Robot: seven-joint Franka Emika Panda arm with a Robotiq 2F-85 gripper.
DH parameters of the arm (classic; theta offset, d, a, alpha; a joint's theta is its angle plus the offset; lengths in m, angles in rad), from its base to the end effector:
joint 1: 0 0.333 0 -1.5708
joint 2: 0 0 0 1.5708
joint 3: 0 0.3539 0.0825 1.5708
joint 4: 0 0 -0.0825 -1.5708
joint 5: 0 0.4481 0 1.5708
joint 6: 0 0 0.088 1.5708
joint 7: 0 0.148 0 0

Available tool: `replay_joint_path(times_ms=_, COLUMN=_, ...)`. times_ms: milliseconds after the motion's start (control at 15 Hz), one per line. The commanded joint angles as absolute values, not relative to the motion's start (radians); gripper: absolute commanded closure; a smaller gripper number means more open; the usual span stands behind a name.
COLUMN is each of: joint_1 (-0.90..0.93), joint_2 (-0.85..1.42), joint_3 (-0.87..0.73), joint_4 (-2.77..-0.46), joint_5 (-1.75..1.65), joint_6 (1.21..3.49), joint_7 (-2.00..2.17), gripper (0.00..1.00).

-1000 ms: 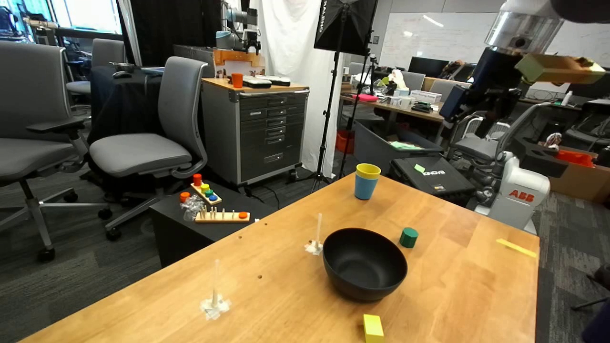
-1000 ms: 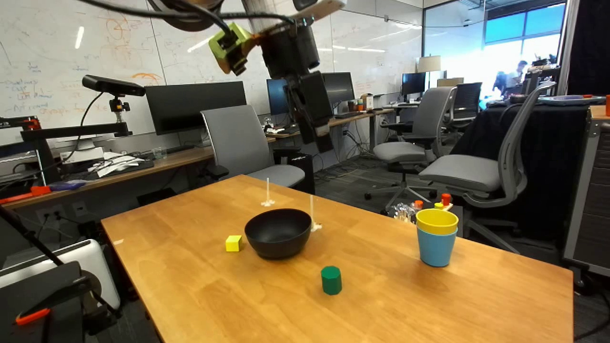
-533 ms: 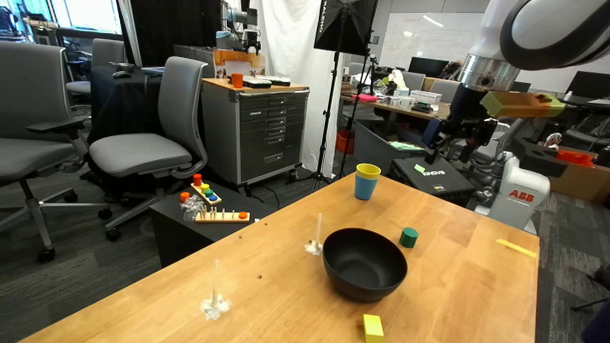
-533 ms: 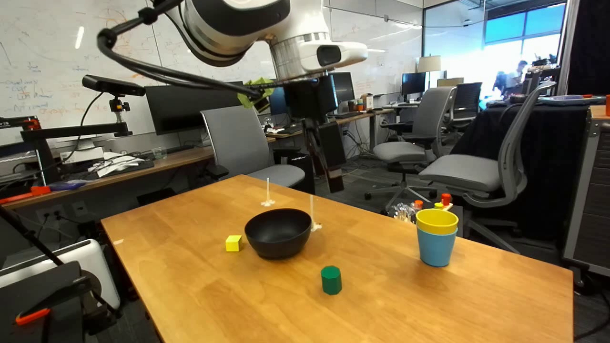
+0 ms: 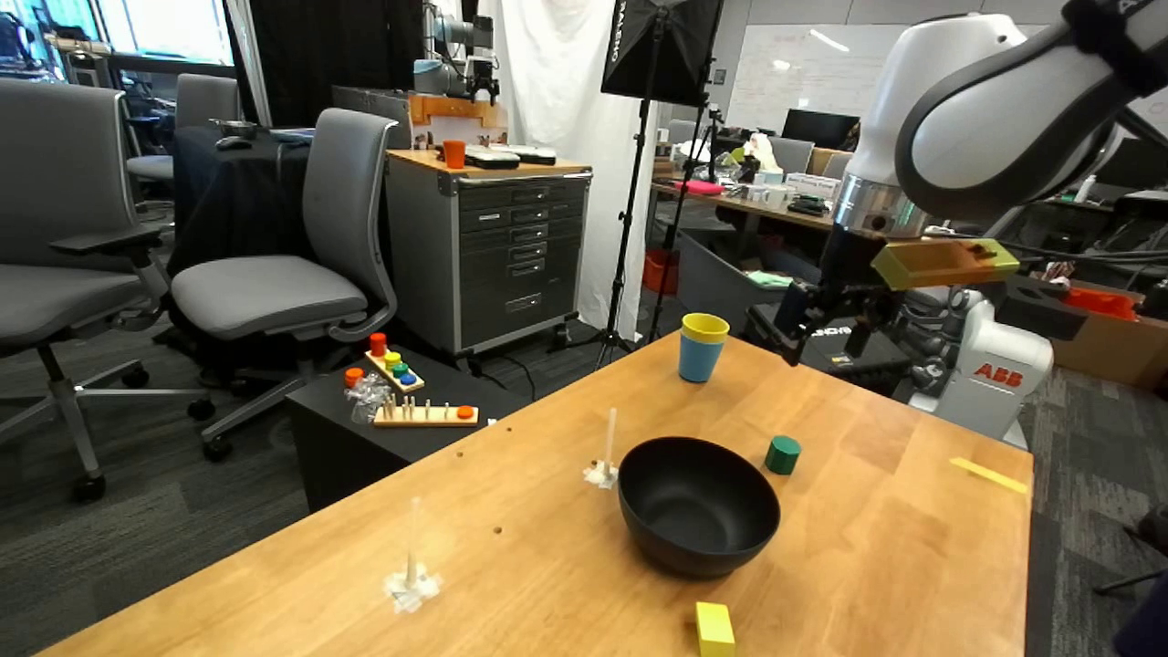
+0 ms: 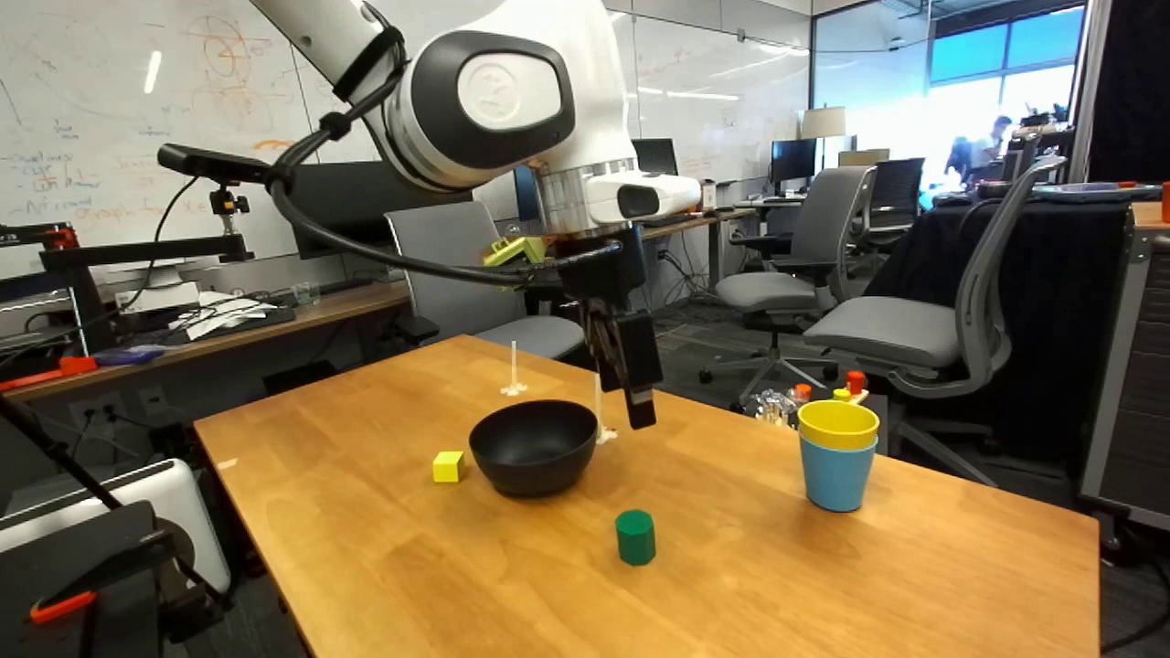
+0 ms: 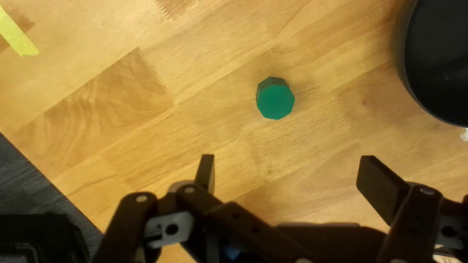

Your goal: Put the green and yellow blocks one at a time in the bowl

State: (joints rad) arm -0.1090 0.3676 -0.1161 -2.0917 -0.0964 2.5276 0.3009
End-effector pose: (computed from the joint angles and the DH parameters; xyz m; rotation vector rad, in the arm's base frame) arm 0.6322 -0.1467 0.1979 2.9694 -0.6639 0.1112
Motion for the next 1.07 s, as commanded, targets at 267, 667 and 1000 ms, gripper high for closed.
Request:
replay_joint_path(times_ms=267, joint_1=-0.026, joint_2=0.513, joint_3=-0.177, joint_4=-2.015, joint_5=-0.146, joint_6=2.591, joint_7=0.337, gripper=0.00)
replay_joint_path(times_ms=667, joint_1=-0.013, joint_2=0.597, joint_3=-0.206, joint_4=-1.987, joint_5=-0.139, joint_6=2.596, joint_7=0.329, gripper=0.00)
replay_joint_path(times_ms=1000, joint_1=-0.019, joint_2=0.649, joint_3=-0.201, joint_4=-1.965, joint_5=-0.125, joint_6=2.594, joint_7=0.313, gripper=0.00)
